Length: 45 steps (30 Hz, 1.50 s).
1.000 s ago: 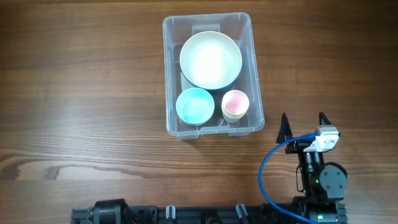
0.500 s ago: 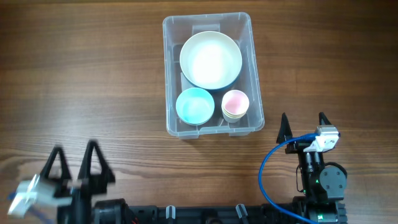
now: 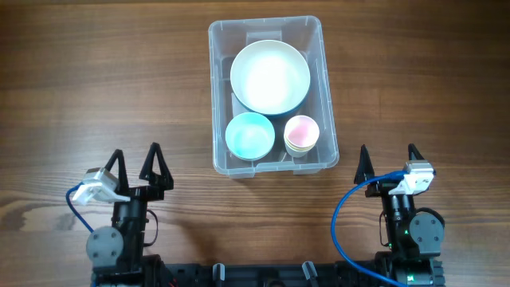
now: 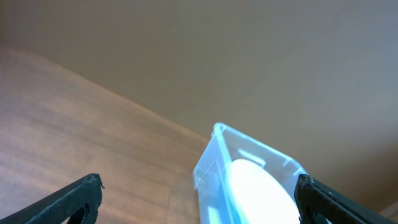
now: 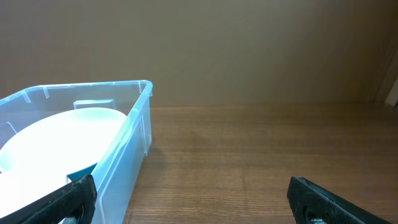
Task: Pack container
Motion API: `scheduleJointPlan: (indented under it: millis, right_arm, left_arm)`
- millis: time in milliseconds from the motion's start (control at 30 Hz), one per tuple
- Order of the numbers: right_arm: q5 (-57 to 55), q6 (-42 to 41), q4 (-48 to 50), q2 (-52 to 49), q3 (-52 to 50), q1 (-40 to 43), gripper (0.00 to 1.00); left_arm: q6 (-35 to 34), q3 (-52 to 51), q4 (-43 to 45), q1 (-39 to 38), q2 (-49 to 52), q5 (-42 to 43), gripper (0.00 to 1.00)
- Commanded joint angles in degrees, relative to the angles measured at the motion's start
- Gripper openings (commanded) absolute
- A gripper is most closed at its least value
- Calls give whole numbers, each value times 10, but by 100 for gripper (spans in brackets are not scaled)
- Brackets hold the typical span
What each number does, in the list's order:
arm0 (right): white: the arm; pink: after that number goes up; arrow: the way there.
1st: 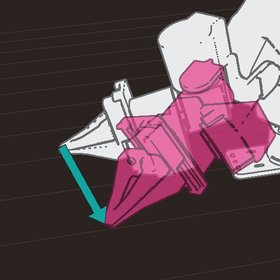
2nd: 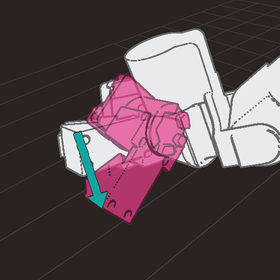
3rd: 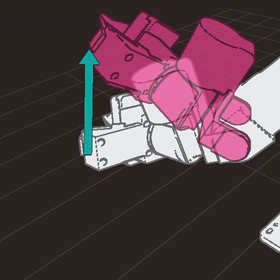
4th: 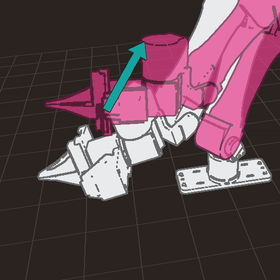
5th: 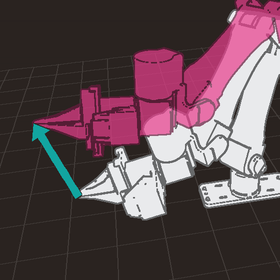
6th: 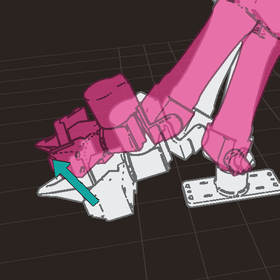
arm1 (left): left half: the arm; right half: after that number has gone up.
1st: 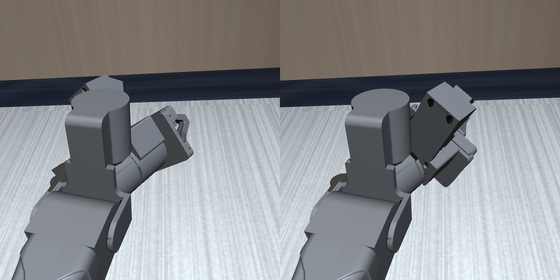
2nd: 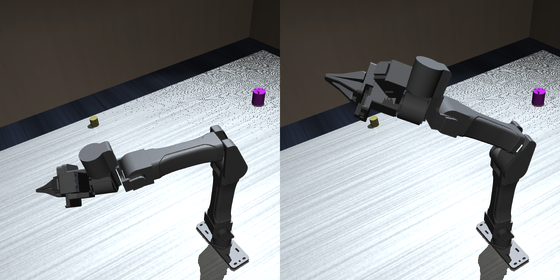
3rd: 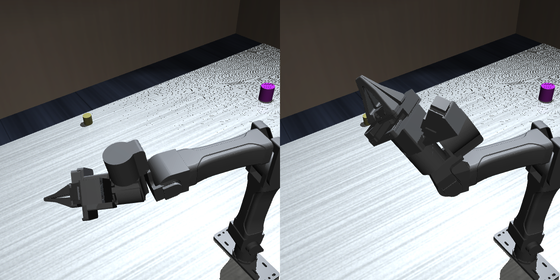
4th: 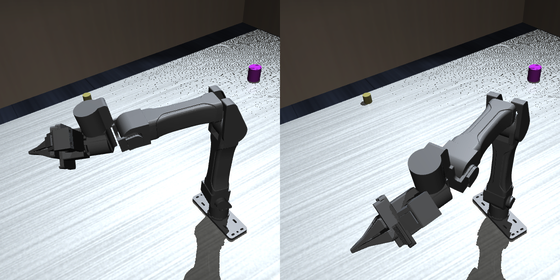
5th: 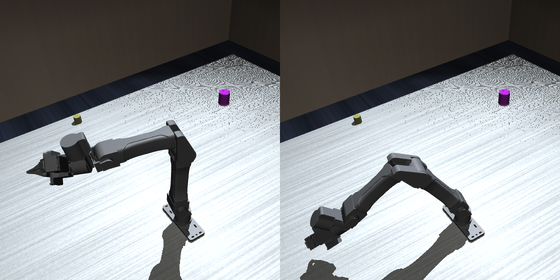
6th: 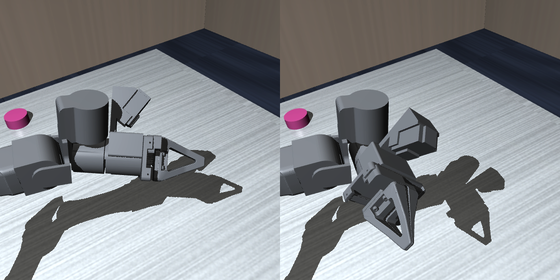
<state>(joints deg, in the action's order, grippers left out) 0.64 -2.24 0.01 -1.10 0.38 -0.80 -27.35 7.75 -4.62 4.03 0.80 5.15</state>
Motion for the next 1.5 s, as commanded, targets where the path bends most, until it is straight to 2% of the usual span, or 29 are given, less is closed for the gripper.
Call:
scheduleJointPlan:
  millis: [0, 400, 667, 933, 1467]
  right_arm:
    - [8, 6, 3, 5, -1, 2, 100]
    - [8, 6, 3, 5, -1, 2, 100]
    - [8, 6, 3, 5, -1, 2, 100]
    - [8, 6, 3, 5, -1, 2, 100]
    - [8, 6, 3, 5, -1, 2, 100]
  left_arm:
    - [1, -23, 6, -2, -6, 12, 100]
    - [10, -74, 6, -2, -6, -7, 100]
    - [198, -74, 6, -2, -6, -7, 100]
    - [285, -74, 6, -2, -6, -7, 100]
    - [286, -74, 6, -2, -5, -7, 100]
